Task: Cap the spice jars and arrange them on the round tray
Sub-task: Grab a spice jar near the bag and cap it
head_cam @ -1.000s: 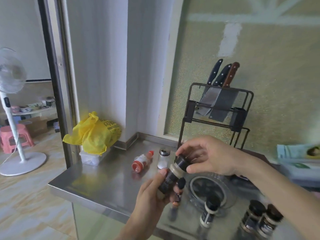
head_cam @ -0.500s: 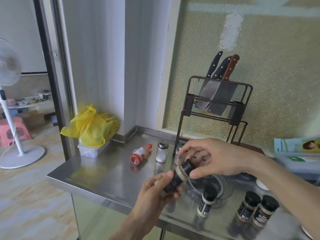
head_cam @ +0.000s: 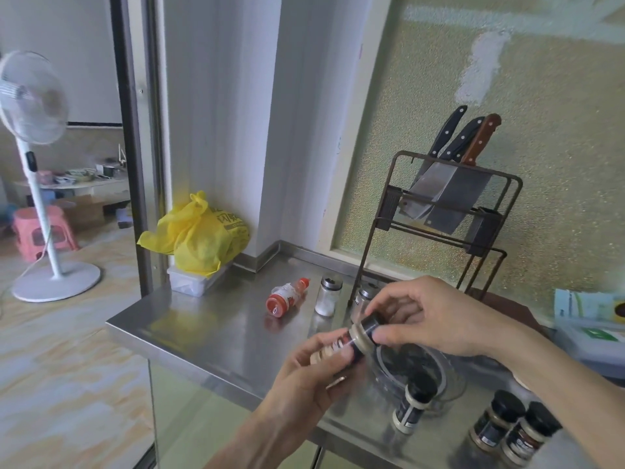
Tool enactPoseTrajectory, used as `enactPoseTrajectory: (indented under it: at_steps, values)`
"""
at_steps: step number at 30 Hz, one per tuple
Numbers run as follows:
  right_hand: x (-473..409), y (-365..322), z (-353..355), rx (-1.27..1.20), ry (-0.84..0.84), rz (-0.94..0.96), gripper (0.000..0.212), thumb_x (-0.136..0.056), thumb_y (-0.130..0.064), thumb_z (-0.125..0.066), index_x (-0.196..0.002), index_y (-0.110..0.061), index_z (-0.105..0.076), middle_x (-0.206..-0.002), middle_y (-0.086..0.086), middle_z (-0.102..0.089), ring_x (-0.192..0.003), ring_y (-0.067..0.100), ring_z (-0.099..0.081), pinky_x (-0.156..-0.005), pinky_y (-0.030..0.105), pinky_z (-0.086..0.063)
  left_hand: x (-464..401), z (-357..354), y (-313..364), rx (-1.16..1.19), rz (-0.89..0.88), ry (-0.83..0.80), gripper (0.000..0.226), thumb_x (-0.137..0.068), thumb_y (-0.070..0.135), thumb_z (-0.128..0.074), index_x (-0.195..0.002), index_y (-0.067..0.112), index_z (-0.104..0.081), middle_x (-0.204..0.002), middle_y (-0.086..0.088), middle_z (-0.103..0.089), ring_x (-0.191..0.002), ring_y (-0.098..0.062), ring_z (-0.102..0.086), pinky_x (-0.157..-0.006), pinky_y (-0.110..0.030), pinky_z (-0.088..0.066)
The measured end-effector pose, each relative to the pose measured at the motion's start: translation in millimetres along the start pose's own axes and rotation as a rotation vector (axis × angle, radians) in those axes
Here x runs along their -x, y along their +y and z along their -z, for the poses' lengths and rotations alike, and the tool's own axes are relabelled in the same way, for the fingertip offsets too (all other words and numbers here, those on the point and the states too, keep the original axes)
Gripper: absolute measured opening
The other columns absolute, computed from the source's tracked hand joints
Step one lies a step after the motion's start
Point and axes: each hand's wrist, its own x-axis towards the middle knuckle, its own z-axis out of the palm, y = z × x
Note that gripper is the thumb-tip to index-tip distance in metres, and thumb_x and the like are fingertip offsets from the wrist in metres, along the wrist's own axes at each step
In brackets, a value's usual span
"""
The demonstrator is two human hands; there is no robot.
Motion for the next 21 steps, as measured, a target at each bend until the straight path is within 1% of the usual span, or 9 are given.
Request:
enactPoseTrajectory:
  at_steps: [3,6,9,11,13,15,17,19,21]
  values:
    - [-3,2,-10,0.001,0.059,-0.056,0.035,-0.085,-0.051,-0.074,-0.093,-0.018,-0.078,-0.077,0.007,-0.081,-0.067,0.023,-0.079,-0.075,0.043,-0.066,0,0,-1,-0.017,-0.058,0.047,0.046,-0.064,-0.007,-0.087,-0.106,0.008,-0.075,-0.124,-0.037,-0.064,-0.105,-0.037,-0.064,-0.108,-0.055,-0.048]
    - [-2,2,-11,0.012,0.07,-0.075,0.047,-0.082,-0.067,-0.067,-0.096,-0.023,-0.08,-0.077,0.005,-0.081,-0.066,0.021,-0.078,-0.07,0.038,-0.065,0,0,2,-0.054,-0.061,0.056,0.051,-0.067,-0.002,-0.088,-0.115,0.002,-0.071,-0.12,-0.036,-0.067,-0.098,-0.035,-0.068,-0.113,-0.06,-0.042]
    - [-1,-2,0,0.01,-0.023,-0.018,0.034,-0.08,-0.041,-0.085,-0.111,-0.039,-0.073,-0.106,-0.004,-0.076,-0.088,0.011,-0.078,-0.088,0.036,-0.063,2,-1,7,-0.075,-0.049,0.046,0.05,-0.072,0.006,-0.085,-0.118,-0.004,-0.068,-0.105,-0.028,-0.071,-0.085,-0.03,-0.069,-0.111,-0.059,-0.044]
    - [-2,-6,3,0.026,-0.046,-0.024,0.03,-0.083,-0.021,-0.086,-0.11,-0.03,-0.074,-0.105,0.0,-0.077,-0.088,0.011,-0.078,-0.091,0.039,-0.063,4,-2,9,-0.096,-0.051,0.04,0.047,-0.074,0.01,-0.084,-0.117,-0.003,-0.069,-0.102,-0.027,-0.072,-0.081,-0.029,-0.069,-0.109,-0.057,-0.045]
    - [-5,-6,0,0.051,-0.035,-0.055,0.021,-0.087,-0.038,-0.079,-0.099,-0.02,-0.079,-0.091,0.004,-0.081,-0.078,0.016,-0.079,-0.086,0.045,-0.064,4,-2,9,-0.098,-0.051,0.035,0.045,-0.074,0.011,-0.084,-0.115,-0.002,-0.071,-0.102,-0.026,-0.072,-0.08,-0.027,-0.068,-0.109,-0.056,-0.047]
    - [-5,-8,-1,0.053,-0.044,-0.075,0.042,-0.083,-0.061,-0.07,-0.101,-0.024,-0.08,-0.089,0.001,-0.081,-0.076,0.017,-0.079,-0.084,0.046,-0.064,6,-2,8,-0.1,-0.051,0.031,0.044,-0.074,0.012,-0.084,-0.114,-0.001,-0.072,-0.104,-0.027,-0.071,-0.082,-0.028,-0.067,-0.108,-0.054,-0.049]
    - [-3,-9,1,0.04,-0.095,-0.069,0.042,-0.081,-0.056,-0.078,-0.117,-0.036,-0.072,-0.104,-0.005,-0.078,-0.087,0.014,-0.078,-0.088,0.039,-0.063,6,-1,8,-0.098,-0.054,0.028,0.041,-0.075,0.012,-0.084,-0.113,0.001,-0.073,-0.104,-0.027,-0.071,-0.08,-0.028,-0.068,-0.107,-0.053,-0.05]
    - [-3,-9,3,0.014,-0.115,-0.076,0.034,-0.085,-0.039,-0.081,-0.116,-0.033,-0.071,-0.104,-0.001,-0.079,-0.088,0.019,-0.078,-0.086,0.035,-0.063,6,1,9,-0.099,-0.057,0.024,0.04,-0.076,0.011,-0.082,-0.113,0.0,-0.072,-0.102,-0.025,-0.071,-0.077,-0.026,-0.068,-0.106,-0.053,-0.05]
    - [-3,-9,2,0.026,-0.116,-0.1,0.037,-0.088,-0.055,-0.069,-0.105,-0.024,-0.076,-0.09,0.004,-0.081,-0.081,0.023,-0.079,-0.079,0.037,-0.064,6,4,8,-0.101,-0.06,0.018,0.039,-0.077,0.01,-0.082,-0.113,0.0,-0.072,-0.103,-0.024,-0.071,-0.08,-0.027,-0.068,-0.105,-0.051,-0.052]
